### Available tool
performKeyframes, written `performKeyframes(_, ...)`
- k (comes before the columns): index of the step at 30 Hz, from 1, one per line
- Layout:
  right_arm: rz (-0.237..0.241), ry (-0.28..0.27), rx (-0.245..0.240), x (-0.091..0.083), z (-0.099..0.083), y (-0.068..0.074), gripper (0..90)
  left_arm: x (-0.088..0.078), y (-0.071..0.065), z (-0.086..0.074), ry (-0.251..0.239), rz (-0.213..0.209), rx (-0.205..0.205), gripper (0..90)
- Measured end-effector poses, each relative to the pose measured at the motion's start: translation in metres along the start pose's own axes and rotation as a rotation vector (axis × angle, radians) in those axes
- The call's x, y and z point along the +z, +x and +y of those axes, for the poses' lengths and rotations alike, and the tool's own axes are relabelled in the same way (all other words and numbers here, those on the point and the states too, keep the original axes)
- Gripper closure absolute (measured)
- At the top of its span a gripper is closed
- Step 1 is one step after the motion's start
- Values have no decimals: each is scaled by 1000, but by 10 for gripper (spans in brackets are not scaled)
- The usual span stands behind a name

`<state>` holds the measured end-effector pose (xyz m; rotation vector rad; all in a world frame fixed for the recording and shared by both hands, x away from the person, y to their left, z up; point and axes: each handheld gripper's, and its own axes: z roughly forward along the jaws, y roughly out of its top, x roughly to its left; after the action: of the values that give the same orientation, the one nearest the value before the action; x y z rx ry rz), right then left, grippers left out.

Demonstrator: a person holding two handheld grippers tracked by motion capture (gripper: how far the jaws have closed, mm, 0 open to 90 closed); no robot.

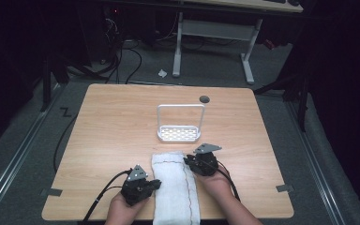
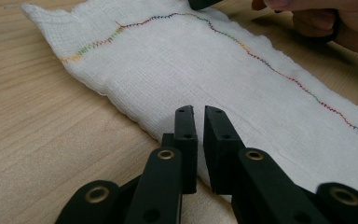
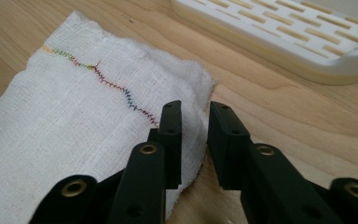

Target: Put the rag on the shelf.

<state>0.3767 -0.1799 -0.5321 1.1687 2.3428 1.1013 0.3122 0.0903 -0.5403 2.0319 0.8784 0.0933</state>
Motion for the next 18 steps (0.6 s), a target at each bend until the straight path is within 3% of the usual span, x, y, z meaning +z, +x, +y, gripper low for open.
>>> performKeyframes(4, -2, 6, -25, -1, 2, 1, 874, 0, -2, -1, -6, 15, 20, 837)
performKeyframes(12, -45, -56, -49, -12, 16, 4, 875, 0, -3, -1, -8, 21, 26, 835)
performKeyframes(18, -66, -10, -31, 6, 20, 1, 873, 0, -3, -1, -8, 12, 22, 821)
